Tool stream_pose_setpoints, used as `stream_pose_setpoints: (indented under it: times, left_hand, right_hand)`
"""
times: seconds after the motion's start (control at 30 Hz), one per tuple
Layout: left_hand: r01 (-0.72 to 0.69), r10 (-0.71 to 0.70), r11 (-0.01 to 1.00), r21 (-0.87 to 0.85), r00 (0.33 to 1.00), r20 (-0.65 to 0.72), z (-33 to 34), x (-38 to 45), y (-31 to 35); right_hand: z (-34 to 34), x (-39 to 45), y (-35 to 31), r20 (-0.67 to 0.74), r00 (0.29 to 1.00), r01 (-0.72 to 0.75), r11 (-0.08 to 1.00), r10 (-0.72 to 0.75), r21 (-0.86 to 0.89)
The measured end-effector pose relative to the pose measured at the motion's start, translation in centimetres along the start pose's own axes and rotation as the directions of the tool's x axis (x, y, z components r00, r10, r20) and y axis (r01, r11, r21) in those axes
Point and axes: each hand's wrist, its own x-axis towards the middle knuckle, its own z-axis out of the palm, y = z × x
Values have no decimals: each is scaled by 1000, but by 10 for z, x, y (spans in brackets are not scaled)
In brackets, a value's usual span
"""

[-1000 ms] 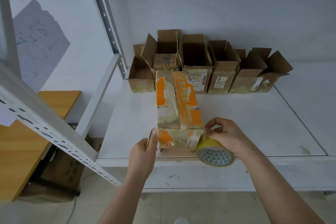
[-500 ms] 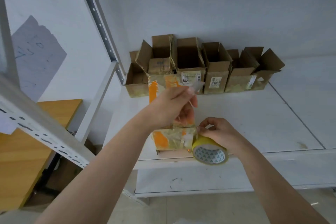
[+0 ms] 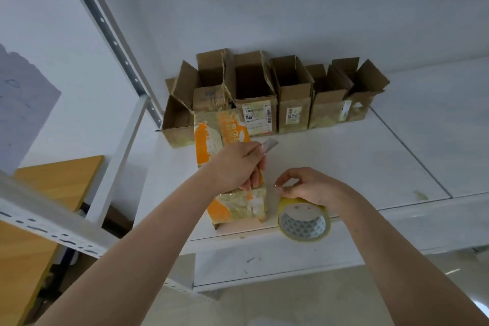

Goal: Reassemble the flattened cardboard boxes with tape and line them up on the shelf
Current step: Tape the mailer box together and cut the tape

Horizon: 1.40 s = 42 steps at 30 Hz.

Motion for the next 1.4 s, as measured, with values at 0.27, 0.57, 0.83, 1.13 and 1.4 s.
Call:
stream_pose_setpoints:
  times: [0.27,0.57,0.83,1.13,1.4]
  left_hand:
    - [16,-97,936,350,972,216,-11,-4,23]
    - [-57,-325,494,868,913,245,11,10,60]
    - [31,-172,675,737,978,117,3,6,44]
    - [165,-105,517,840,986,-129,20,7,33]
    - [86,-54,991,106,961,-271,10,-4,29]
  right_hand:
    - [-11,-17,10,-98,993,78,980,-61,182]
    - [-14,-35,0,-180,974,154,983,-134,98]
    - [-13,-28,14,-210,977,52,984,-16,169]
    - [-10,-22,29,-297,954,16,982,42,188]
    - [-26,-41,8,-457,880,294,904,-129,310]
